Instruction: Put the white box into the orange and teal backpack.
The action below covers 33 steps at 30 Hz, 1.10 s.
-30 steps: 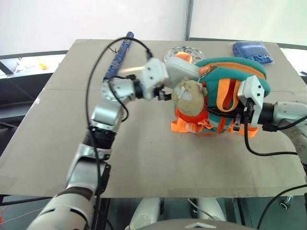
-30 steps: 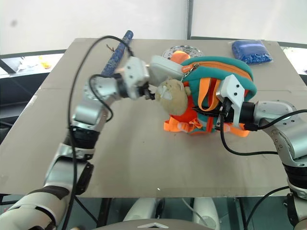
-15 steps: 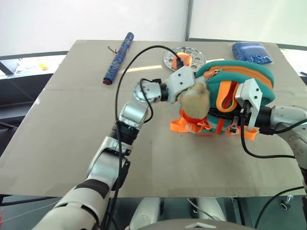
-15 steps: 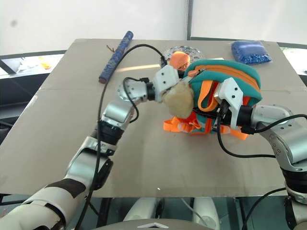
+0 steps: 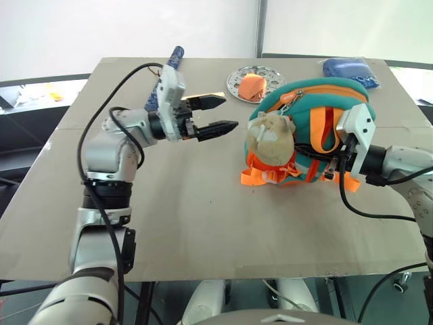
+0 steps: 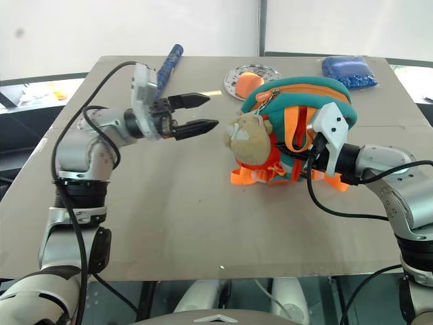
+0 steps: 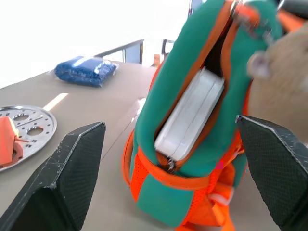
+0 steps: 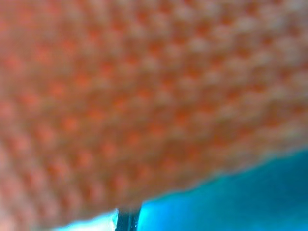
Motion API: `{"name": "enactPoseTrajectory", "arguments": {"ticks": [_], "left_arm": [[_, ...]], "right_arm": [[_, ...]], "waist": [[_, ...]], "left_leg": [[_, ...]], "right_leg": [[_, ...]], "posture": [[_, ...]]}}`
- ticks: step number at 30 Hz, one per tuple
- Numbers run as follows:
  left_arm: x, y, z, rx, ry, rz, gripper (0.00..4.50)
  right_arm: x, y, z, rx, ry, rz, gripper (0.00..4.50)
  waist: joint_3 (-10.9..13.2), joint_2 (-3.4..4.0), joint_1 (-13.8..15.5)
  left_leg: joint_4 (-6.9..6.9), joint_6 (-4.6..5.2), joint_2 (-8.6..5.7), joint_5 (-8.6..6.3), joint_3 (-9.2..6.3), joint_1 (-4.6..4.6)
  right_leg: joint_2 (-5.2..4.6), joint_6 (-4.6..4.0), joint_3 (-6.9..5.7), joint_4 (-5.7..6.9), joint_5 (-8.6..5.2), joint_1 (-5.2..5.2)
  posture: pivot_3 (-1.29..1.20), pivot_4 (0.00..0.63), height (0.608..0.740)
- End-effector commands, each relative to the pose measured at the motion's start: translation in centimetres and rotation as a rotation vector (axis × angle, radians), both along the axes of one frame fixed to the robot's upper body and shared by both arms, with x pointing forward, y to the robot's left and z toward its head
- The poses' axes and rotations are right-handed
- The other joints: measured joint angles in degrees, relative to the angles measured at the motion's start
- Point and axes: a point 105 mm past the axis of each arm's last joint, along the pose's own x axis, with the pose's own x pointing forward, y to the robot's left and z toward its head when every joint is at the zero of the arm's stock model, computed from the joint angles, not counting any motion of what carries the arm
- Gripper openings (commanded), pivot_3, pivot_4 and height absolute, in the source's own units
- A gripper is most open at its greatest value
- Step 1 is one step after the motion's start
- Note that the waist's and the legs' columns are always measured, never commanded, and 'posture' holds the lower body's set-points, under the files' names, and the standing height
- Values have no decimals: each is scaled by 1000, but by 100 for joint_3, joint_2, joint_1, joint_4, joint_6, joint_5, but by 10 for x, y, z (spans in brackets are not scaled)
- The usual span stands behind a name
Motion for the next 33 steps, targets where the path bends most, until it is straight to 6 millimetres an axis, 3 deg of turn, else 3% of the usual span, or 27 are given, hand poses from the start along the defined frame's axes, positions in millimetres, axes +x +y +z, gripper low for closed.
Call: {"name": "enactPoseTrajectory", "arguments": {"ticks": [1, 8, 14, 19, 21, 24, 26, 28, 31, 33], "left_arm": [[-17, -16, 4, 9, -32, -76, 3092], [-8, -53, -20, 60, -9, -23, 25], [8, -86, -45, 98, 58, 1, 25], [7, -95, -51, 44, 143, -38, 25], [-3, -88, -36, -66, 201, -107, 25], [-11, -47, 7, -364, 386, -215, 25], [-4, -28, 15, -449, 440, -171, 25], [7, -25, 8, -439, 456, -73, 25], [4, -49, -22, -276, 485, -42, 25], [1, -60, -32, -241, 504, -56, 25]], "right_arm": [[0, 0, 15, 9, -69, 4, 0], [-1, 7, 18, 11, -74, 26, 0], [-3, 11, 18, 18, -66, 37, 0], [-4, 10, 12, 19, -55, 36, 0], [-4, 10, 9, 15, -53, 34, 0], [-5, 7, 6, 14, -50, 27, 0], [-5, 7, 5, 15, -51, 26, 0], [-5, 7, 6, 18, -52, 29, 0], [-6, 9, 8, 19, -54, 35, 0], [-6, 9, 9, 19, -54, 37, 0]], "waist": [[0, 0, -10], [0, 0, -17], [0, 0, -13], [0, 0, -14], [0, 0, -16], [0, 0, -63], [0, 0, -79], [-1, 0, -55], [-3, 1, 31], [-2, 0, 56]], "left_leg": [[0, 0, 0, 0, 1, 0], [-1, -1, -1, 0, 5, 2], [-1, -1, -4, 0, 7, 1], [-2, -1, -2, 0, 8, 1], [-2, -1, -2, 0, 7, 2], [-2, -1, 0, 0, 7, -1], [-3, -1, 3, 0, 7, 2], [-4, -2, 3, 1, 4, 4], [2, -2, -3, 1, 0, 11], [5, -1, -5, 0, 0, 8]], "right_leg": [[-1, 0, 0, 0, 0, 0], [0, -1, 3, 2, 0, -2], [0, -1, 4, 1, 0, -1], [0, -1, 5, 0, 0, -2], [0, -1, 5, 1, 0, -2], [0, 0, 6, 4, 0, -7], [3, 0, 10, 10, 0, -13], [5, 0, 9, 11, 0, -13], [-1, 0, 9, 5, 0, 4], [-3, 0, 9, 4, 0, 4]], "posture": [[0, 150, 733], [0, 150, 733], [0, 150, 733], [0, 150, 733], [0, 150, 733], [0, 150, 733], [0, 150, 733], [0, 150, 733], [0, 150, 733], [0, 150, 733]]}}
